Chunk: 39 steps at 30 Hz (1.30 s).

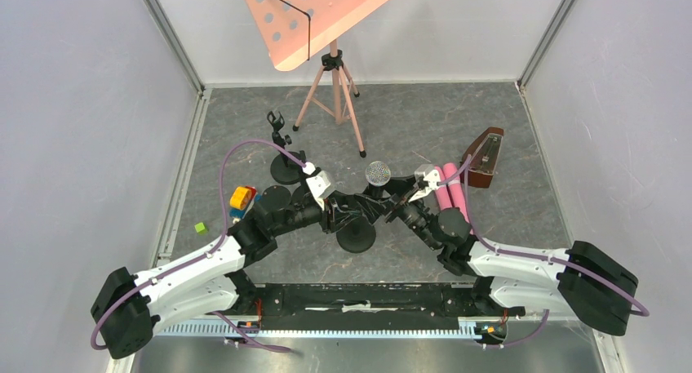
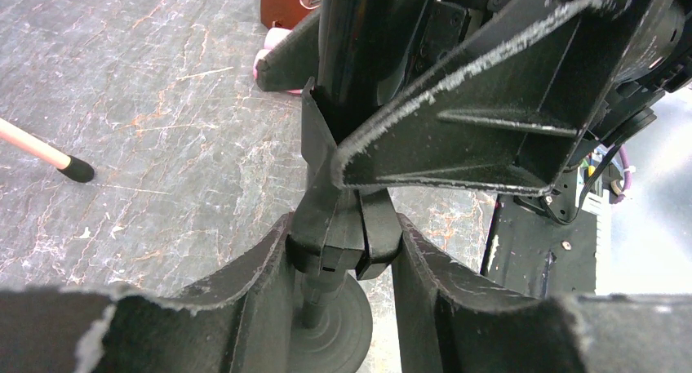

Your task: Remove the microphone from the stand

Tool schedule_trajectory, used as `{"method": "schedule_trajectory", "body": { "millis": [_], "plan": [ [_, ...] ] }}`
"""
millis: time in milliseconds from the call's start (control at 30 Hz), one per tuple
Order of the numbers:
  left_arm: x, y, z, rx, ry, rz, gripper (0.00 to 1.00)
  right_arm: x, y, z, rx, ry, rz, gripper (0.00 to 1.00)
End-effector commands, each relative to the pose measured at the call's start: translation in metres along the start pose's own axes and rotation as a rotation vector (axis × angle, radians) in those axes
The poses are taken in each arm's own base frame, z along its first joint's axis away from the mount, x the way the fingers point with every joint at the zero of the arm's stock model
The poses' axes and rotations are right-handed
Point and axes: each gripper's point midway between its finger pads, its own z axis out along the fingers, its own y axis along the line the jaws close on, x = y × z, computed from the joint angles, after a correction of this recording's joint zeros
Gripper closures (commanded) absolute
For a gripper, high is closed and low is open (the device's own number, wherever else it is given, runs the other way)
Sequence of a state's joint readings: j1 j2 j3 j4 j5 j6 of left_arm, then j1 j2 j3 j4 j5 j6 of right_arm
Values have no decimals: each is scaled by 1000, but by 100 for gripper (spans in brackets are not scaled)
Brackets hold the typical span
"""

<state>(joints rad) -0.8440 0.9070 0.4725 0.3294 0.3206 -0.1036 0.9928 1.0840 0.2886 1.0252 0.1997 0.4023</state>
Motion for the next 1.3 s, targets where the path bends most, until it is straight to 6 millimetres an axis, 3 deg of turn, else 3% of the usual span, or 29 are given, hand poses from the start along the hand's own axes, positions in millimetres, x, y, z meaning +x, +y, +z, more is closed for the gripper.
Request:
{"method": "schedule_trajectory", "body": {
  "millis": [0, 100, 200, 300, 433, 667, 867, 1267],
  "plan": [
    [0, -3, 1, 23, 20, 35, 78, -32, 8, 19, 7, -75, -17, 14],
    [0, -3, 2, 24, 24, 32, 77, -42, 13, 22, -3, -103, -28, 19],
    [0, -3, 2, 23, 28, 29, 77, -52, 13, 25, 8, -123, -40, 33],
    [-3, -3, 1, 20, 18, 29, 74, -49, 15, 25, -4, -114, -49, 45],
    [-7, -2, 2, 12, 8, 25, 53, -43, 13, 25, -4, -96, -63, 59],
    [-30, -7, 5, 34, -47, 30, 33, -33, 16, 29, -23, -55, -91, 62],
    [-39, -7, 5, 30, -68, 36, 34, -29, 15, 29, -23, -38, -100, 62],
    [-23, -4, 2, 17, -8, 18, 56, -19, 13, 27, -24, -6, -95, 61]
  ]
}}
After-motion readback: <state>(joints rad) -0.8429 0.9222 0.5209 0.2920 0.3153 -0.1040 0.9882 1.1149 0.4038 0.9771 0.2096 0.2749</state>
